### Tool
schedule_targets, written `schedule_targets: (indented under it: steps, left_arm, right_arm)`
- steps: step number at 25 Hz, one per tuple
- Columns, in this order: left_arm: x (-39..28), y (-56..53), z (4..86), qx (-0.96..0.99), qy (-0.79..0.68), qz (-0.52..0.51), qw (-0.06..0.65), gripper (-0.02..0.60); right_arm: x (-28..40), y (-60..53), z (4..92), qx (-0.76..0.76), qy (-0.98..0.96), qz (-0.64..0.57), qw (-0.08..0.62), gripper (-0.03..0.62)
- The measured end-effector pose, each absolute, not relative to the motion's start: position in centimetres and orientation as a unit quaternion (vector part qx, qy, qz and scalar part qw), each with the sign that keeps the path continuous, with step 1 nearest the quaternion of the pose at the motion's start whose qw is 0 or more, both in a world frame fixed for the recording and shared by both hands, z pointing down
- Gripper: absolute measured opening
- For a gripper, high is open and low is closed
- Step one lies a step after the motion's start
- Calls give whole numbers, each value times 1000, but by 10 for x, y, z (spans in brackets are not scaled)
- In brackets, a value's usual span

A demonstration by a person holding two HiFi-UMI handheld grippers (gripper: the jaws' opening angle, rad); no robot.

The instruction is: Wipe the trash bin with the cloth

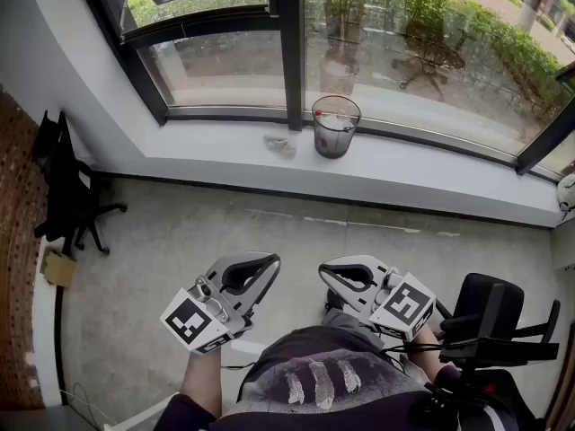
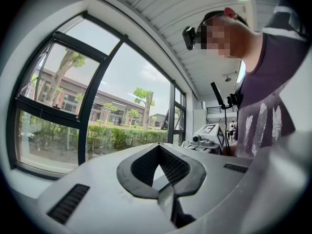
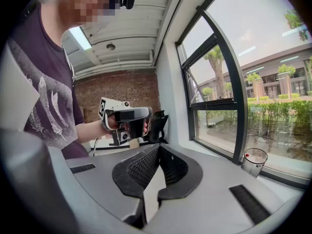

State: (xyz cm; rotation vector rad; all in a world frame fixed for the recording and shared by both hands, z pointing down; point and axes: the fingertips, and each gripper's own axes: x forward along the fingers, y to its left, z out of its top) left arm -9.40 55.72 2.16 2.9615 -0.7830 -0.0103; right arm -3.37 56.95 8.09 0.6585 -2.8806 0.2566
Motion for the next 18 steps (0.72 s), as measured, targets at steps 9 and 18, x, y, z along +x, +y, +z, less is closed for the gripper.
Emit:
schedule_targets:
  steps: [9, 18]
  left_arm:
    - [43, 475, 35, 969, -241, 50, 38, -8]
    - [93, 418, 54, 962, -247, 113, 21, -8]
  right_arm:
    - [94, 482, 113, 208, -964, 143, 82, 0]
    - [152, 432, 131, 226, -959, 141, 100, 0]
